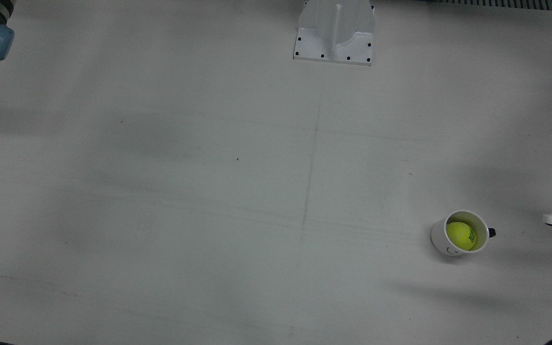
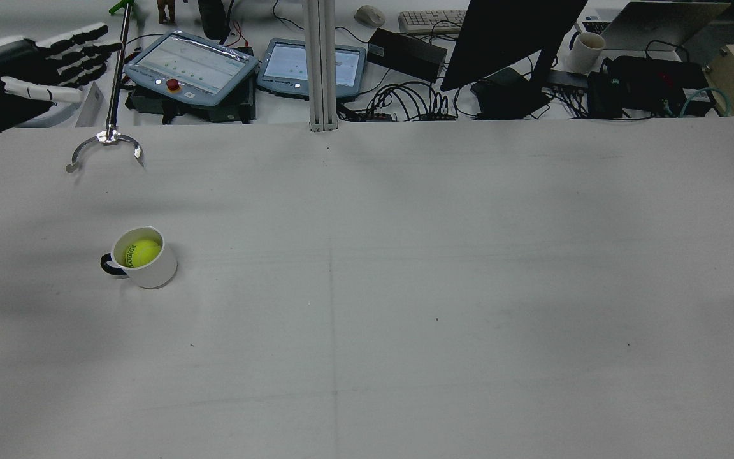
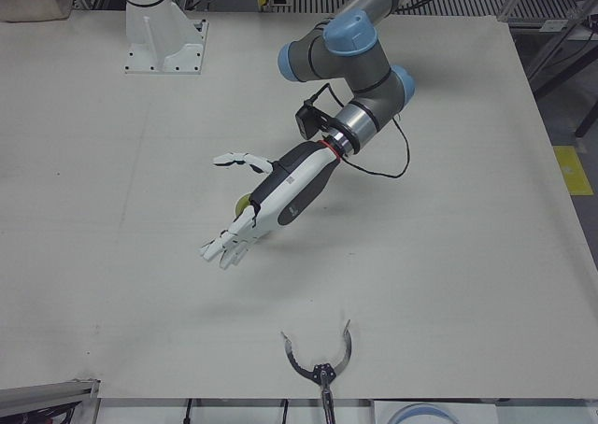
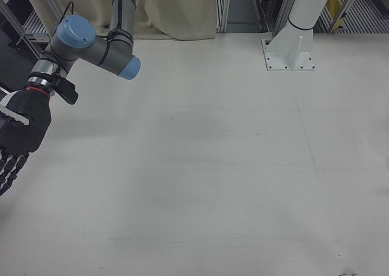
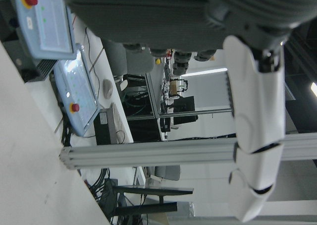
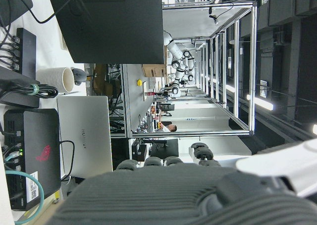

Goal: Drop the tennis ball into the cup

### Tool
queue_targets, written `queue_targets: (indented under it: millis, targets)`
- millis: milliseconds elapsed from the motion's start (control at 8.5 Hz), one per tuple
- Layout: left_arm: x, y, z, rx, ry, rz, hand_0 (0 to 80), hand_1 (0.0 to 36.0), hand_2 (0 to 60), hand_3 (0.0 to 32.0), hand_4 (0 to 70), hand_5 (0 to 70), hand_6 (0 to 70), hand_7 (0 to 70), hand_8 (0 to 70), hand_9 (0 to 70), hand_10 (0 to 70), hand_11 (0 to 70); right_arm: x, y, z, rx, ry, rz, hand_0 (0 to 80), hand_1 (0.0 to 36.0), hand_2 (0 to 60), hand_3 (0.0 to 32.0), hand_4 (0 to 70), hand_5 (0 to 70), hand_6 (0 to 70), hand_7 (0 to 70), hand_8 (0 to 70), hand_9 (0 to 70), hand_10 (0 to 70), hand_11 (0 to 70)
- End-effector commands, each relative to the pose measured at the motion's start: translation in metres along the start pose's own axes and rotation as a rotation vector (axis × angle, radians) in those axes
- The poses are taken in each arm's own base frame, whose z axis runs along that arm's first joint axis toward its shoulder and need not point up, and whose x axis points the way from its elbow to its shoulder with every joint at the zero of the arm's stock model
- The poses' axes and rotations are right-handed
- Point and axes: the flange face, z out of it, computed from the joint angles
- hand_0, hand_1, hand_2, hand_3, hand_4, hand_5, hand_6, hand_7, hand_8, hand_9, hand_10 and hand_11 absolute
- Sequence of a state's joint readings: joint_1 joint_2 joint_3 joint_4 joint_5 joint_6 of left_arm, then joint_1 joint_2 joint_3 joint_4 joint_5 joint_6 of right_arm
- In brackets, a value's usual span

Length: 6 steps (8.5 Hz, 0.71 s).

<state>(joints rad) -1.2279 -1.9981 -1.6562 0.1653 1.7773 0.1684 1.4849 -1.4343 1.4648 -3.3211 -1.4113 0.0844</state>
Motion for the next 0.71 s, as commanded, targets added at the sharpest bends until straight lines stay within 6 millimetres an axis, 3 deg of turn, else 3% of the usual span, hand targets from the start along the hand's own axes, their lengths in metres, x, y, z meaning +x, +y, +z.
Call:
queue_targets:
  millis: [0, 118, 235, 588]
  targets:
    - [0.130, -0.074, -0.061, 0.167, 0.194, 0.039, 63.2, 28.6, 0.0, 0.0, 0.0, 4.7, 0.7, 13.7, 0.0, 1.3, 0.0, 0.0, 0.000, -0.001, 0.000, 0.001, 0.000, 0.000, 0.0, 0.0, 0.0, 0.0, 0.0, 0.0, 0.0, 0.0, 0.0, 0.0, 0.0, 0.0]
    - [0.146, -0.091, -0.081, 0.218, 0.215, 0.033, 68.8, 30.7, 0.0, 0.0, 0.0, 4.7, 0.0, 16.1, 0.0, 1.8, 0.0, 0.0, 0.000, -0.001, 0.000, 0.001, 0.000, 0.000, 0.0, 0.0, 0.0, 0.0, 0.0, 0.0, 0.0, 0.0, 0.0, 0.0, 0.0, 0.0]
    - [0.153, -0.100, -0.095, 0.244, 0.230, 0.030, 64.5, 30.1, 0.0, 0.0, 0.0, 4.7, 0.4, 17.4, 0.0, 2.0, 0.0, 0.0, 0.000, -0.001, 0.000, 0.003, 0.000, 0.000, 0.0, 0.0, 0.0, 0.0, 0.0, 0.0, 0.0, 0.0, 0.0, 0.0, 0.0, 0.0]
    - [0.149, -0.103, -0.110, 0.250, 0.230, 0.025, 60.8, 27.7, 0.0, 0.0, 0.0, 5.1, 2.2, 17.0, 0.0, 2.0, 0.0, 0.0, 0.000, -0.001, 0.000, 0.003, 0.000, 0.000, 0.0, 0.0, 0.0, 0.0, 0.0, 0.0, 0.0, 0.0, 0.0, 0.0, 0.0, 0.0]
